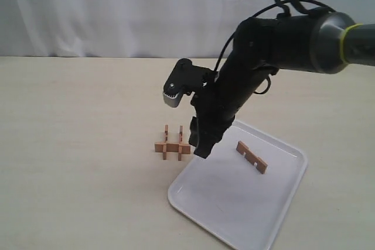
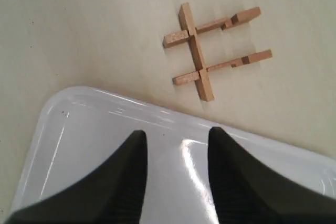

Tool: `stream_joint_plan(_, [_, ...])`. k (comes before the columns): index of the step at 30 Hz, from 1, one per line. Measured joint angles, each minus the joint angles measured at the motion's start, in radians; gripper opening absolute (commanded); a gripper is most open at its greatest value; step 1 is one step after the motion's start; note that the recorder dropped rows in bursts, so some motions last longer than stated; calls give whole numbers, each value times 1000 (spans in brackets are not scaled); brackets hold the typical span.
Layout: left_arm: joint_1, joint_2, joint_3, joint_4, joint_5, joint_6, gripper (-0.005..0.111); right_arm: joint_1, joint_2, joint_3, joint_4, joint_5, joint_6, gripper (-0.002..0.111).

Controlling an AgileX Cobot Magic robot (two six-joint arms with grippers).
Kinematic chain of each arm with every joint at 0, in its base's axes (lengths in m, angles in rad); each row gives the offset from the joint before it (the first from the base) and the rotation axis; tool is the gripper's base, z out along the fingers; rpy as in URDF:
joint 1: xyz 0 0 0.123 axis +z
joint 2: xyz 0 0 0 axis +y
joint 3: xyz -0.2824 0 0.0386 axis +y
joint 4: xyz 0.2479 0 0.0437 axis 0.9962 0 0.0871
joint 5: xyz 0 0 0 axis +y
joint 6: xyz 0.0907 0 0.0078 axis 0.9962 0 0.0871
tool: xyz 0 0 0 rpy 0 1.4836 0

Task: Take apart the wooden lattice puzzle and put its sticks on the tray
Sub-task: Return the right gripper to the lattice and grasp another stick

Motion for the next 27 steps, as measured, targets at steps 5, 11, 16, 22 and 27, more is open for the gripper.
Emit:
stream_joint_plan(5, [0, 0, 0, 0, 0, 0, 0, 8, 96, -108, -43, 76, -6, 36])
stream_joint_plan(11, [0, 0, 0, 0, 0, 0, 0, 8, 196, -191, -119, 105, -8, 36])
stream_joint_plan(16, [0, 0, 0, 0, 0, 0, 0, 8, 243, -198, -158, 101, -8, 36])
stream_joint_plan(22, [0, 0, 0, 0, 0, 0, 0, 8, 254, -200, -160, 68, -36, 36])
stream_joint_plan(27, [0, 0, 0, 0, 0, 0, 0, 8, 263, -200, -142, 24, -56, 36])
